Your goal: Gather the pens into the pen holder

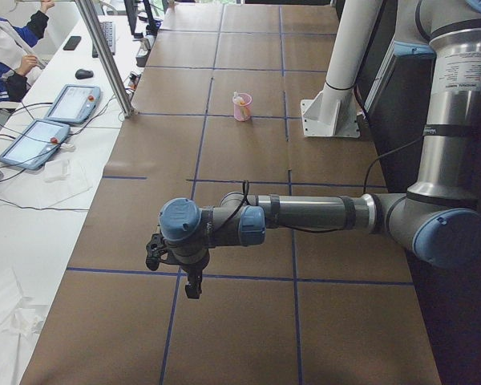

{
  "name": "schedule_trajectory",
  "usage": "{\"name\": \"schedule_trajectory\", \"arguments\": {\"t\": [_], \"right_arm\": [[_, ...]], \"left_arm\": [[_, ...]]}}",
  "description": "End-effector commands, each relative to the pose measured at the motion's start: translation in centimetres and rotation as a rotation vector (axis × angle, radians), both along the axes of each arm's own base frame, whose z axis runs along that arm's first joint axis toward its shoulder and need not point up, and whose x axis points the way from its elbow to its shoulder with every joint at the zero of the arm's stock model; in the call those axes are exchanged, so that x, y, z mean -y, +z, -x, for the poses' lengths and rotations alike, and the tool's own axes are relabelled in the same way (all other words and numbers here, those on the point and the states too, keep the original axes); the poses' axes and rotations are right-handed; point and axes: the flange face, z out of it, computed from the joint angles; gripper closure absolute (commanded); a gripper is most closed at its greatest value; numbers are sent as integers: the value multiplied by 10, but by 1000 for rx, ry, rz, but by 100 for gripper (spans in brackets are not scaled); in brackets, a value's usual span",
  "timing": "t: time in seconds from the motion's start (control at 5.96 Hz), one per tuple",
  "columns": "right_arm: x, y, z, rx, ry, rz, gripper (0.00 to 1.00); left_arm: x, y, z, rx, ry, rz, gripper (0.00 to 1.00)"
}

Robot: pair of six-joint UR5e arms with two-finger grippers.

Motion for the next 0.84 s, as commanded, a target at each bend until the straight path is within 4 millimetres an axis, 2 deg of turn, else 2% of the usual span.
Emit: {"name": "schedule_trajectory", "arguments": {"t": [0.0, 0.67], "right_arm": [[-14, 9, -11, 2, 29, 23, 0], [-18, 14, -10, -6, 27, 31, 0]], "left_arm": [[-8, 7, -4, -1, 9, 11, 0], [-15, 14, -4, -1, 11, 22, 0]]}}
